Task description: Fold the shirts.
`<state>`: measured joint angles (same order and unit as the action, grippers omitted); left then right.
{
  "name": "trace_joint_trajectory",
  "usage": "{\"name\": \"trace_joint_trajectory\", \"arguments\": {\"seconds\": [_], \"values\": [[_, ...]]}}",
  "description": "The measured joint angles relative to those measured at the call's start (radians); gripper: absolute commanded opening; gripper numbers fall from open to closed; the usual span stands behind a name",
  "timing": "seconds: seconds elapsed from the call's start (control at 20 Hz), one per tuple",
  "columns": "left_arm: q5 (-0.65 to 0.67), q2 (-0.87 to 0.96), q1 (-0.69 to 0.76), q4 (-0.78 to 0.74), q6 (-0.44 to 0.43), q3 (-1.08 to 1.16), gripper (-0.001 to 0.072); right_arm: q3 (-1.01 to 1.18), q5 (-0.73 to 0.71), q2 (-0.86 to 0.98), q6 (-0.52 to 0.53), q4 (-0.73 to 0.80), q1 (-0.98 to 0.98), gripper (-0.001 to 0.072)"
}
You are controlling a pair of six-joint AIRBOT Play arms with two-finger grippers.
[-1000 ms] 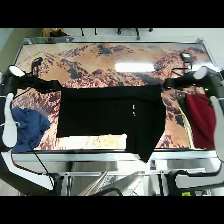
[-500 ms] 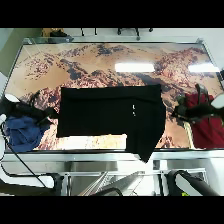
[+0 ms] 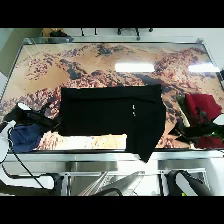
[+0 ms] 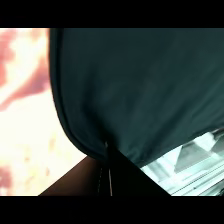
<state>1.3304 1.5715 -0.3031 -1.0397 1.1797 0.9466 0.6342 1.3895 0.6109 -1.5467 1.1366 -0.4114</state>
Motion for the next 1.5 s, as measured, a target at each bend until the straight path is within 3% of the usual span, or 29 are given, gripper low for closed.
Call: {"name": "trace_joint_trajectory", "arguments": {"seconds": [0.55, 0.6, 0.65, 0.7, 0.8, 0.9, 1.05, 1.3, 1.5], "values": [[-0.030, -0.001, 0.034, 0.011, -0.017, -0.003, 0.0016, -0.245, -0.220, 0.192, 0.302, -0.286, -0.011, 0.0480], [-0.030, -0.001, 0.034, 0.011, -0.017, -0.003, 0.0016, -0.249, -0.230, 0.222, 0.347, -0.328, -0.011, 0.0433], [-0.030, -0.001, 0.034, 0.011, -0.017, -0.003, 0.0016, -0.251, -0.234, 0.255, 0.399, -0.364, -0.011, 0.0215], [-0.030, -0.001, 0.034, 0.011, -0.017, -0.003, 0.0016, -0.254, -0.251, 0.283, 0.448, -0.391, -0.011, 0.0102], [-0.030, -0.001, 0.034, 0.011, -0.016, -0.003, 0.0016, -0.245, -0.264, 0.321, 0.536, -0.443, -0.011, 0.0023], [-0.029, -0.002, 0.034, 0.011, -0.013, -0.003, 0.0015, -0.225, -0.263, 0.321, 0.577, -0.462, -0.012, 0.0023], [-0.013, -0.002, 0.034, 0.007, 0.007, -0.004, 0.0015, -0.205, -0.209, 0.250, 0.541, -0.444, -0.015, 0.0023], [0.037, -0.026, 0.023, -0.104, 0.079, -0.035, 0.0015, -0.198, -0.118, 0.049, 0.266, -0.174, -0.016, 0.0022], [0.021, -0.099, -0.039, -0.171, 0.104, -0.094, 0.0015, -0.200, -0.081, -0.061, 0.178, -0.082, -0.016, 0.0022]]}}
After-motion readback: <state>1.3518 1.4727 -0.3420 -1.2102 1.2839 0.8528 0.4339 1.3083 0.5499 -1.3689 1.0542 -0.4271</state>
